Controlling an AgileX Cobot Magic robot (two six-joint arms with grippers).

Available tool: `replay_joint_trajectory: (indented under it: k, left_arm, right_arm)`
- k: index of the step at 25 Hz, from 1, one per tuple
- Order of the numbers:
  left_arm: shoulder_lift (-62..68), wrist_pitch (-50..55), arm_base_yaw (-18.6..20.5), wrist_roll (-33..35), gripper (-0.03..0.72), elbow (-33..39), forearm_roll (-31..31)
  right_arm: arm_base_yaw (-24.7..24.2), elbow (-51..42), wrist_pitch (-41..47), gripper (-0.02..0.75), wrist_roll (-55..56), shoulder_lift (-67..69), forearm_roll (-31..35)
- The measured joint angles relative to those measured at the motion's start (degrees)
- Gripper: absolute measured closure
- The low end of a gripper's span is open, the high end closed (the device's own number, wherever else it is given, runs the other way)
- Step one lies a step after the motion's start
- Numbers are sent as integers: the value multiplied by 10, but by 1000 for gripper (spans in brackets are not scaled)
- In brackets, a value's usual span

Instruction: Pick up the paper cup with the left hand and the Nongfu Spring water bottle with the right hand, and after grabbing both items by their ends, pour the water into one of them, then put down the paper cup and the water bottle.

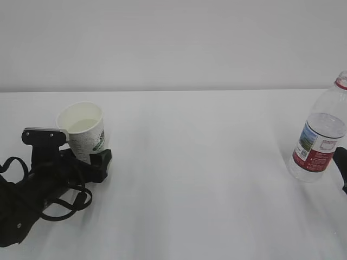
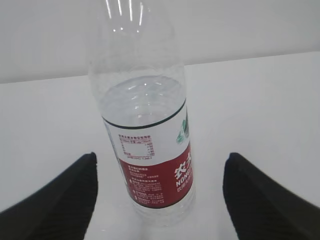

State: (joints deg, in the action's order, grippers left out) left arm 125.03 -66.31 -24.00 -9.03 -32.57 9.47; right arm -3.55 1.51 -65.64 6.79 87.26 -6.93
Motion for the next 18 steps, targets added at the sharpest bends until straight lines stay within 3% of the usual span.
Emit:
replay_joint_trajectory:
  k: [18]
  left_arm:
    - [-59, 1, 0, 0, -3, 51, -8]
  right_arm:
    - [0, 0, 0, 149, 0, 0, 0]
